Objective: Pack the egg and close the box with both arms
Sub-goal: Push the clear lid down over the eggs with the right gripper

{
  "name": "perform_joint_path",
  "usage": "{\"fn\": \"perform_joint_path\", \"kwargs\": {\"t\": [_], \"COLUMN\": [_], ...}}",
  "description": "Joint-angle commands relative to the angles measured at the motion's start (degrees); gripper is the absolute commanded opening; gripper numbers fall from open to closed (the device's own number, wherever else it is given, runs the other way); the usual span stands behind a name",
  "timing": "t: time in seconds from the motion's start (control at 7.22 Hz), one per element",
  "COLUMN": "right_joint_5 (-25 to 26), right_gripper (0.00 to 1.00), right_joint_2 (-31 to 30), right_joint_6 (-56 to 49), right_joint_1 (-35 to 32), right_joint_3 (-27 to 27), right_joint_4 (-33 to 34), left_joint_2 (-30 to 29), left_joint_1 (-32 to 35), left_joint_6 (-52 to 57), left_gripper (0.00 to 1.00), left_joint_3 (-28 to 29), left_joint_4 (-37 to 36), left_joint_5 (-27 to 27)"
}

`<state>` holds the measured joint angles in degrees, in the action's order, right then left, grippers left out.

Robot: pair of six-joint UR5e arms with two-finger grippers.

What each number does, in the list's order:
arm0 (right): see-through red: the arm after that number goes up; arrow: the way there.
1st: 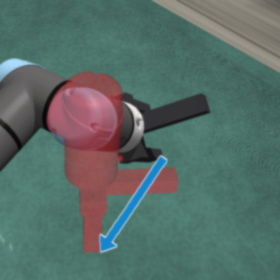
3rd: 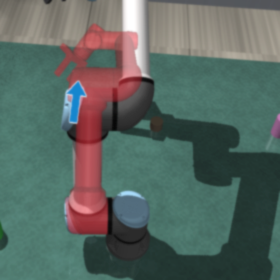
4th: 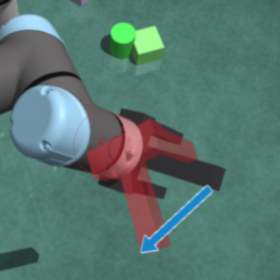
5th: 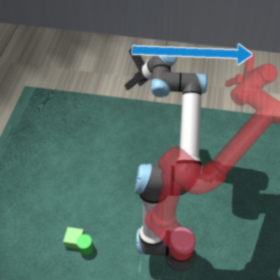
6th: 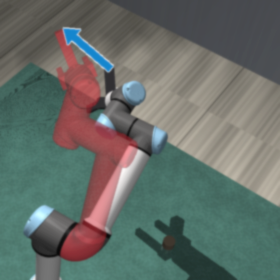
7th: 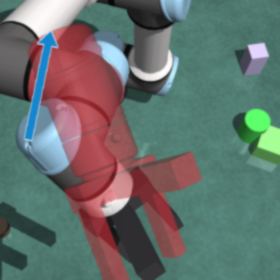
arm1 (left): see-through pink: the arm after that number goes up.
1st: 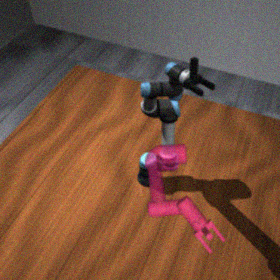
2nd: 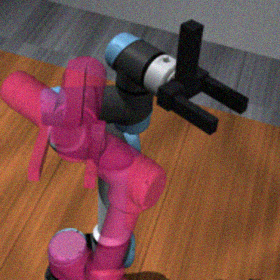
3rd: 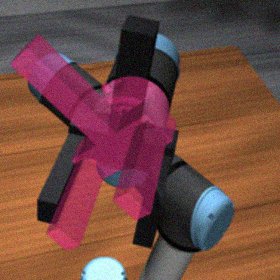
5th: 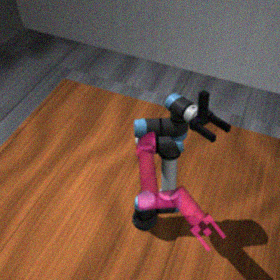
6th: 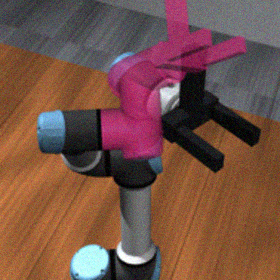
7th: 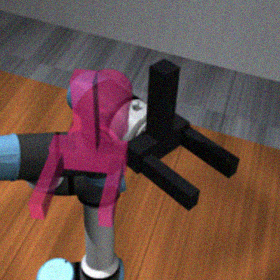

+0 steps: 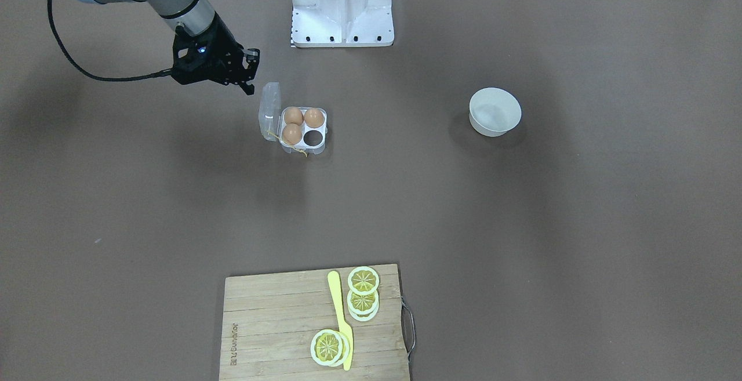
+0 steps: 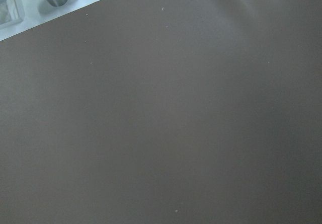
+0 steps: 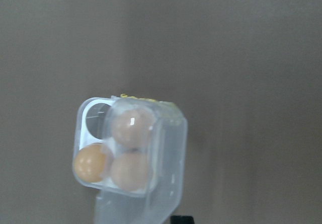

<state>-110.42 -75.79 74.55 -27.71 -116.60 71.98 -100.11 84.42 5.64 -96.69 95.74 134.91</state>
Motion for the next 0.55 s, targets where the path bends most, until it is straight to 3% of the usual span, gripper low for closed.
{"fn": "perform_joint_path", "kwargs": {"t": [0.0, 0.14, 0.42], "right_joint_5": [4.05, 5.98, 4.87], "right_gripper": [0.0, 0.0, 0.0], "right_joint_2": [7.55, 10.81, 12.59], "right_joint_6": [4.18, 5.07, 4.99], "right_joint_1": [3.87, 4.67, 2.5], "right_joint_3": [4.52, 6.98, 6.22], "right_joint_4": [0.18, 0.18, 0.36], "left_joint_2": [0.0, 0.0, 0.09], "left_joint_1": [0.22, 0.31, 0.75], "left_joint_6": [0.6, 0.6, 0.6], "left_gripper": [0.96, 0.96, 0.96], "left_joint_3": [0.98, 0.98, 1.07], "left_joint_4": [-0.03, 0.06, -0.12], "left_joint_5": [0.09, 0.18, 1.24]}}
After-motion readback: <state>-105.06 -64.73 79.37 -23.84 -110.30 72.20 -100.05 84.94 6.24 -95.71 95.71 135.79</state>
